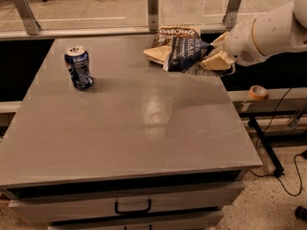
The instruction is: Move blue chip bag near brown chip bag
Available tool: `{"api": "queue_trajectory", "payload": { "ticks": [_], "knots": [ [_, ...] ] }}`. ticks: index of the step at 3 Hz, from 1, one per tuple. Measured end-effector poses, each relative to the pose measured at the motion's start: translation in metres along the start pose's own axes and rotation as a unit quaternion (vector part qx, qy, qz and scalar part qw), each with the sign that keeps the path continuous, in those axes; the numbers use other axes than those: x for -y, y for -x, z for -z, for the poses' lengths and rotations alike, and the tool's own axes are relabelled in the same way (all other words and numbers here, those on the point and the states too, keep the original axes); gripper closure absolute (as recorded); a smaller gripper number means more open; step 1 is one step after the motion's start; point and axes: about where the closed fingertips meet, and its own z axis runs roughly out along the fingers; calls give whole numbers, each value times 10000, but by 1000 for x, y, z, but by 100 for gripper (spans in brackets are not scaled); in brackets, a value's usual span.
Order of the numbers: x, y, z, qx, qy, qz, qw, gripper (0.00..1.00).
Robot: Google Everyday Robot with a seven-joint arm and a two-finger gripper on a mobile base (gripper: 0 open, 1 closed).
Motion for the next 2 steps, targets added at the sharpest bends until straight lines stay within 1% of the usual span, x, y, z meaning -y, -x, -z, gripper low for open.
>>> {"api": "queue_trajectory", "payload": {
  "ticks": [1, 2],
  "knots": [
    [13, -14, -21, 58, 43, -198, 9998, 36],
    [13, -16, -38, 134, 103, -341, 9993, 12]
  ]
}}
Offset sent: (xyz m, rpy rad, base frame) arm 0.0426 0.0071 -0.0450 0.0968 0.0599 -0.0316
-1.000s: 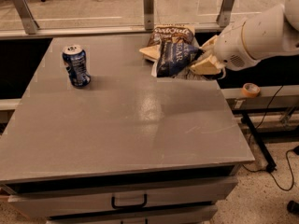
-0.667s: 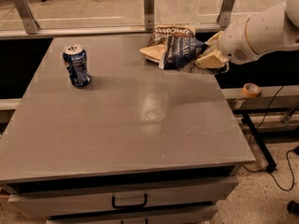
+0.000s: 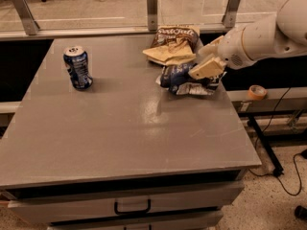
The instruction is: Move blue chip bag near brown chip bag
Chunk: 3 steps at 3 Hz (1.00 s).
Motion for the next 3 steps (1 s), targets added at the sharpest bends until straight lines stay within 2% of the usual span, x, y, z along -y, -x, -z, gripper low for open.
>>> {"api": "queue_trajectory", "payload": {
  "ticks": [1, 2, 3],
  "knots": [
    [-1, 5, -6, 34, 1, 17, 10000, 0],
    [-1, 13, 12, 37, -204, 26, 9998, 0],
    [-16, 19, 60, 199, -406, -29, 9990, 0]
  ]
}}
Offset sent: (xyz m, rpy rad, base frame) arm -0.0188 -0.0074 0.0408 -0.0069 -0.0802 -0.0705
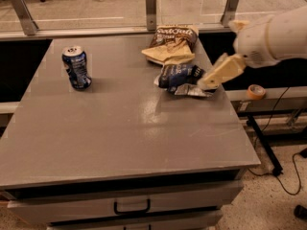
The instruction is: Move blue chip bag near brown chip bag
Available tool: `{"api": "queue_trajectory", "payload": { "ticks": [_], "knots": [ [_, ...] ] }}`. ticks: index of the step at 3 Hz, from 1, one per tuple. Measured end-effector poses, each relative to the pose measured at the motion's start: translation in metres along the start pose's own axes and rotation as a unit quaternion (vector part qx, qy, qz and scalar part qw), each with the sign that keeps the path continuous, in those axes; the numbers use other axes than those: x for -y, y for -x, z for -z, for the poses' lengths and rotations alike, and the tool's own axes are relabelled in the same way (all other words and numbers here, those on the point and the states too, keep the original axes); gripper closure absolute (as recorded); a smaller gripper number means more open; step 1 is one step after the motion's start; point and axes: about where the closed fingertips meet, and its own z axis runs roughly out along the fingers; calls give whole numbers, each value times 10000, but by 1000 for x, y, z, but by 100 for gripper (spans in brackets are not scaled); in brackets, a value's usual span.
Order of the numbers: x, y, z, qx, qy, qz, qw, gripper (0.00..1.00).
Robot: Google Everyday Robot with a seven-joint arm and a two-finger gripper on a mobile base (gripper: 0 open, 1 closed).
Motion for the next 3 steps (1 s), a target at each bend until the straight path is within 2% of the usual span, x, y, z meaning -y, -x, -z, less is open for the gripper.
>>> {"api": "queue_trajectory", "payload": {
  "ticks": [1, 2, 3],
  "knots": [
    [-25, 5, 65, 322, -380, -263, 9984, 0],
    [-24, -10, 98, 443, -593, -680, 9949, 0],
    [-24, -10, 98, 443, -593, -679, 9949, 0]
  ]
}}
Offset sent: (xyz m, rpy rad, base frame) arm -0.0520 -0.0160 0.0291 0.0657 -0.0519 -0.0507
